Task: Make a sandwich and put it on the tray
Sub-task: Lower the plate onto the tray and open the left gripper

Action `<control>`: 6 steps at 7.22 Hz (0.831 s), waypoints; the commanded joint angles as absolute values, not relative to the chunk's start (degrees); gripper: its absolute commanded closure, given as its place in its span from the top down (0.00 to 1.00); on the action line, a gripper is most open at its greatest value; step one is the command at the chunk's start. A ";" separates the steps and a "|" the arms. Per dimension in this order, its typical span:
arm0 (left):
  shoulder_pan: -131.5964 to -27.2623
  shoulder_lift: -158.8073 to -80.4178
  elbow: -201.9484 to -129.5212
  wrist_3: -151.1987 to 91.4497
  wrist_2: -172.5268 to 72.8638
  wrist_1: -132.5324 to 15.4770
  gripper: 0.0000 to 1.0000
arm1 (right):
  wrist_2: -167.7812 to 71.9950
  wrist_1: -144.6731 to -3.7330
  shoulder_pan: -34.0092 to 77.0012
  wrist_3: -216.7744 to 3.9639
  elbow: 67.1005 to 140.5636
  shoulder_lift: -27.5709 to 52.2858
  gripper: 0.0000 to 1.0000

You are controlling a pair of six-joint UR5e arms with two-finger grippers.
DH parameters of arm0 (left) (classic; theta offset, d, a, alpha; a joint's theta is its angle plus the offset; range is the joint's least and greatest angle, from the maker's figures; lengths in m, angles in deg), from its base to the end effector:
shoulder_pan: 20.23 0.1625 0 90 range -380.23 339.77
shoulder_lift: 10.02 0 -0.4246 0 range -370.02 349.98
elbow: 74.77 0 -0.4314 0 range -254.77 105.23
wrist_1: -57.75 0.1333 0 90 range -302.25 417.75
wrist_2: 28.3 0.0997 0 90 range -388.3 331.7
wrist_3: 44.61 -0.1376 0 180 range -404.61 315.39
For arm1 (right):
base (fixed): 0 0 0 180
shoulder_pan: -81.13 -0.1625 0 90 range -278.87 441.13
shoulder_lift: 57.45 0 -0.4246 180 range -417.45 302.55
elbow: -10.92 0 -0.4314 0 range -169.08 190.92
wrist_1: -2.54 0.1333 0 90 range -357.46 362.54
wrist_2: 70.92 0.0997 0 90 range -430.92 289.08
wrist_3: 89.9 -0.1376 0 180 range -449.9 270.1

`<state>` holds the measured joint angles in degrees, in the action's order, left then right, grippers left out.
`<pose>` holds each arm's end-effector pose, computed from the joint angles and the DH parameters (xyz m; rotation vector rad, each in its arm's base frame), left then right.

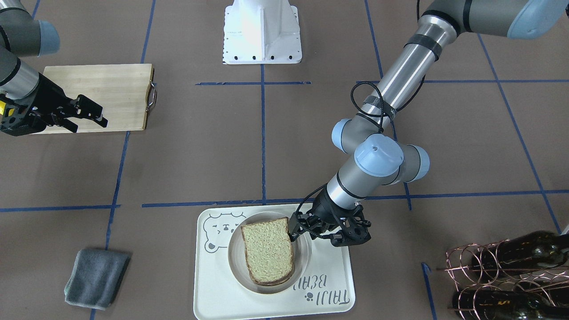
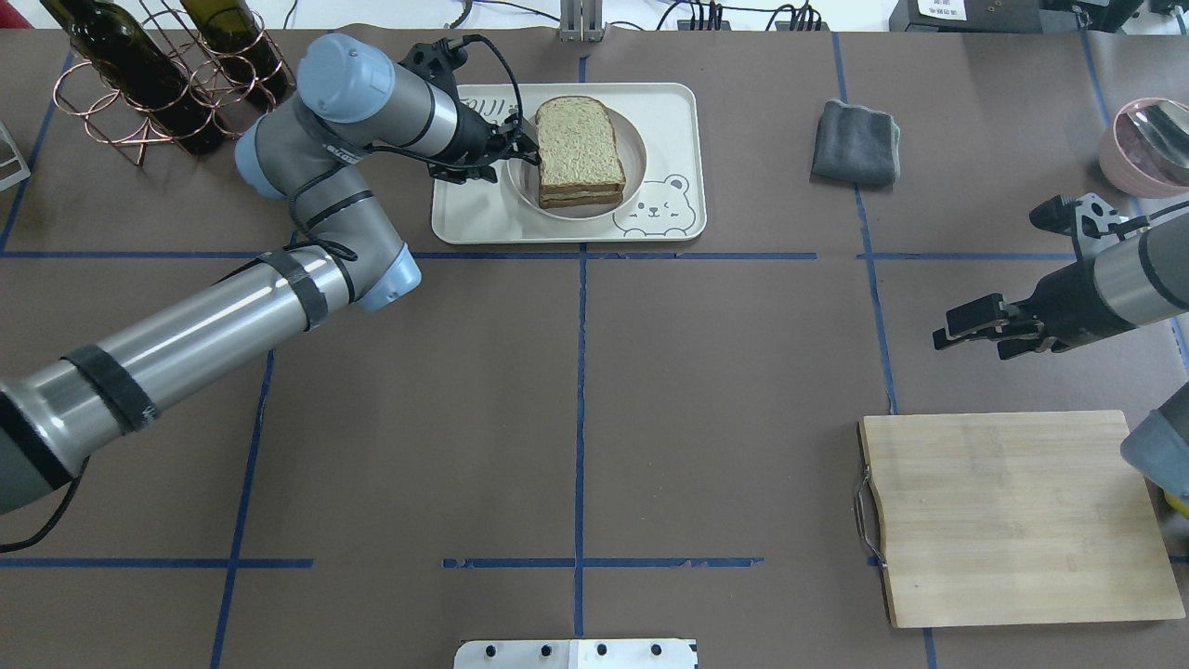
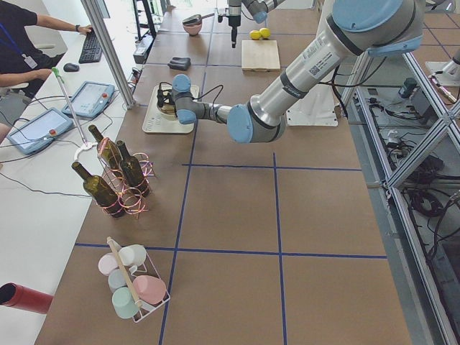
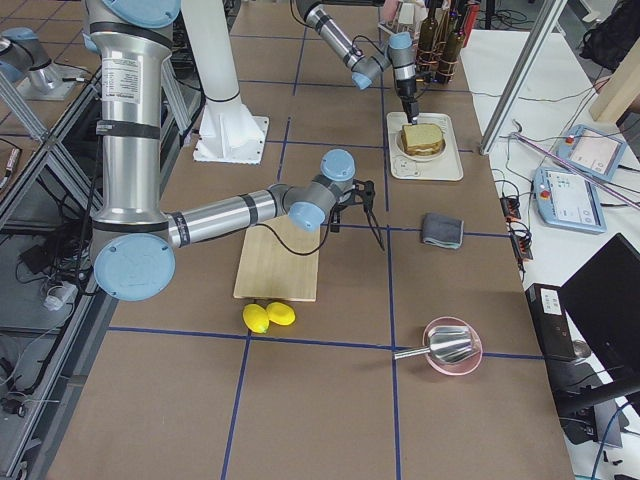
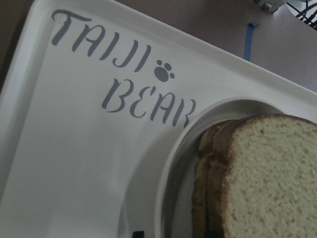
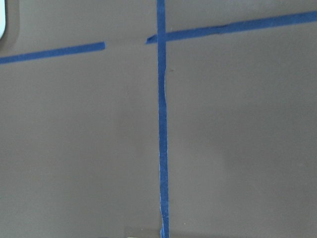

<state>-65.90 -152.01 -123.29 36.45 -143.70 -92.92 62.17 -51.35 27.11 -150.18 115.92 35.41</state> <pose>0.5817 -0.7018 0.2910 0.2184 1.2612 -0.2764 -0.2866 -0.4616 0.4884 0.0087 -1.0632 0.0670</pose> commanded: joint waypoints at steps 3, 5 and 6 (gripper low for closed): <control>-71.20 -125.48 -156.09 20.74 -149.15 -83.41 1.00 | 63.73 -54.91 17.26 -144.44 115.78 36.50 1.00; -74.54 -109.95 -168.30 12.06 -149.32 -83.40 1.00 | 63.73 -64.29 9.54 -127.45 115.87 38.08 1.00; -75.16 -101.51 -174.72 5.91 -150.02 -83.40 1.00 | 63.73 -71.30 4.54 -116.47 115.95 38.09 1.00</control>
<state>-73.97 -111.76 -166.79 12.99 -149.41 -83.48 63.73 -63.78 10.25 -129.01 115.87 37.66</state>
